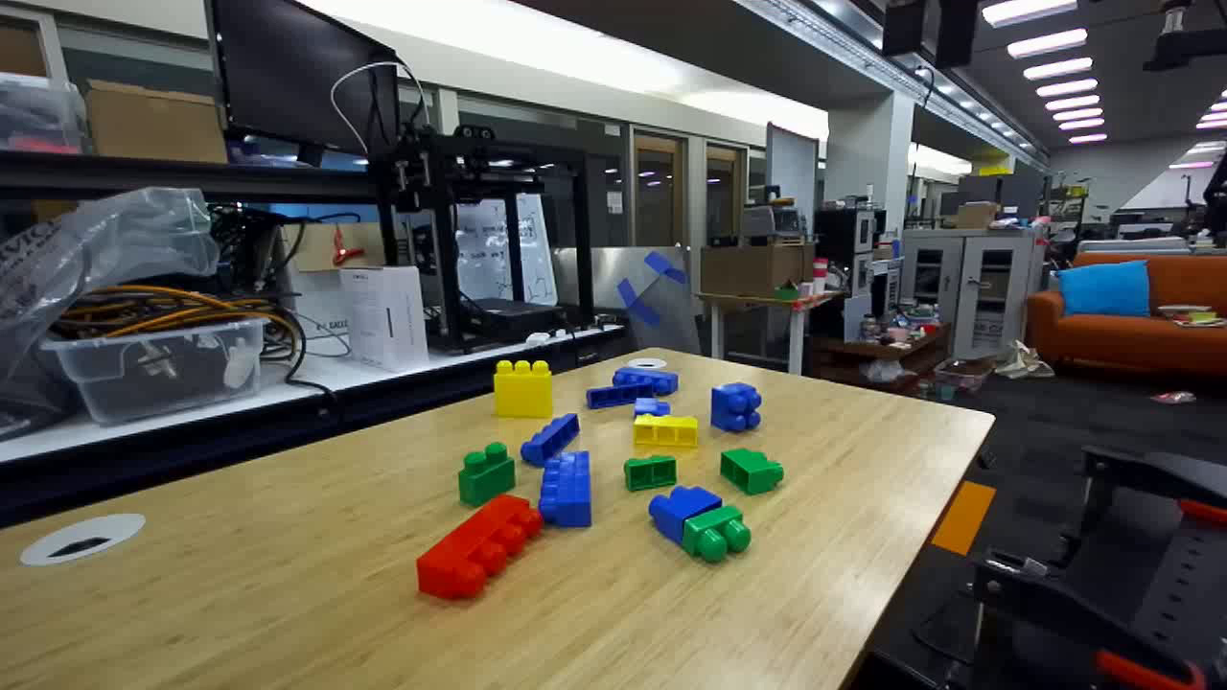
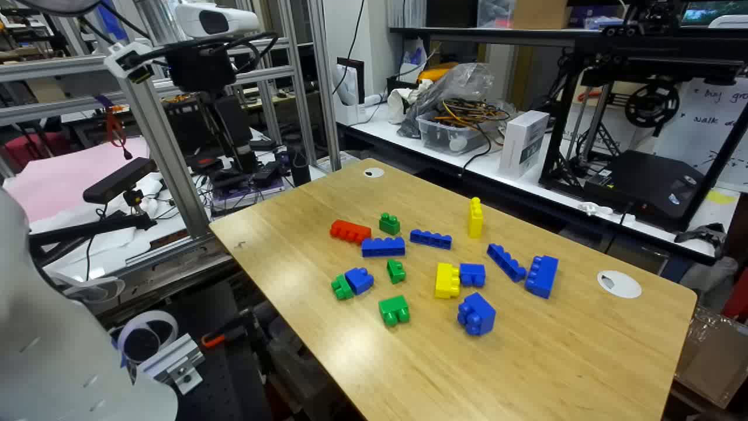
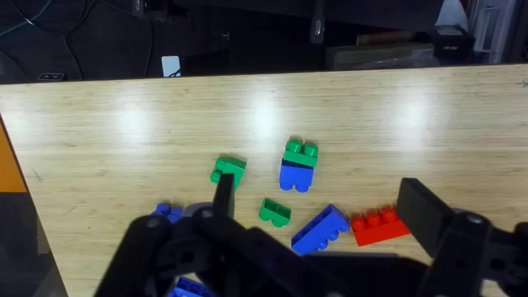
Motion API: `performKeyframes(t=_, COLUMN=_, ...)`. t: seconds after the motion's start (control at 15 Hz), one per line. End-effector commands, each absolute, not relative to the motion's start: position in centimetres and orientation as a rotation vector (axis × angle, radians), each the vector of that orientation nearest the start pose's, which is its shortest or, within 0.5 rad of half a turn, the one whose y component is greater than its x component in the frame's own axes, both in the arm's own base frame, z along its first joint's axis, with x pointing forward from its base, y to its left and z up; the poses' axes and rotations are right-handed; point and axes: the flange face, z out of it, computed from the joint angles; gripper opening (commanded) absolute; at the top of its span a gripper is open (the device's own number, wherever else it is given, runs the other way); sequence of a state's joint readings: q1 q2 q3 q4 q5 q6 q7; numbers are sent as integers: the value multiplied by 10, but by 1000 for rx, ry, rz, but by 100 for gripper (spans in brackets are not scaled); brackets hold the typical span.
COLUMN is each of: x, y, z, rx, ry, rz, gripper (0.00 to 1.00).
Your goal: Place the square blue block upright, put one of the green blocks on top of the square blue block
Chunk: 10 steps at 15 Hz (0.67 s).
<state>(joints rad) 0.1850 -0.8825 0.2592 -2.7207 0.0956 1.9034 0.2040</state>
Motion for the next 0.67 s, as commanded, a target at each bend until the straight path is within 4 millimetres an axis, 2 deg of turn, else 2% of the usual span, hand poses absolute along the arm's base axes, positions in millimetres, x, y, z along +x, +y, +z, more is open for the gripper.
performKeyframes(t=0.0, x=268, y=134, z=466, rx=-3223, ry=-200, rz=-126, gripper=100)
performKeyframes(t=0.6, x=272, y=133, z=465, rx=-3222, ry=-185, rz=-119, gripper=100)
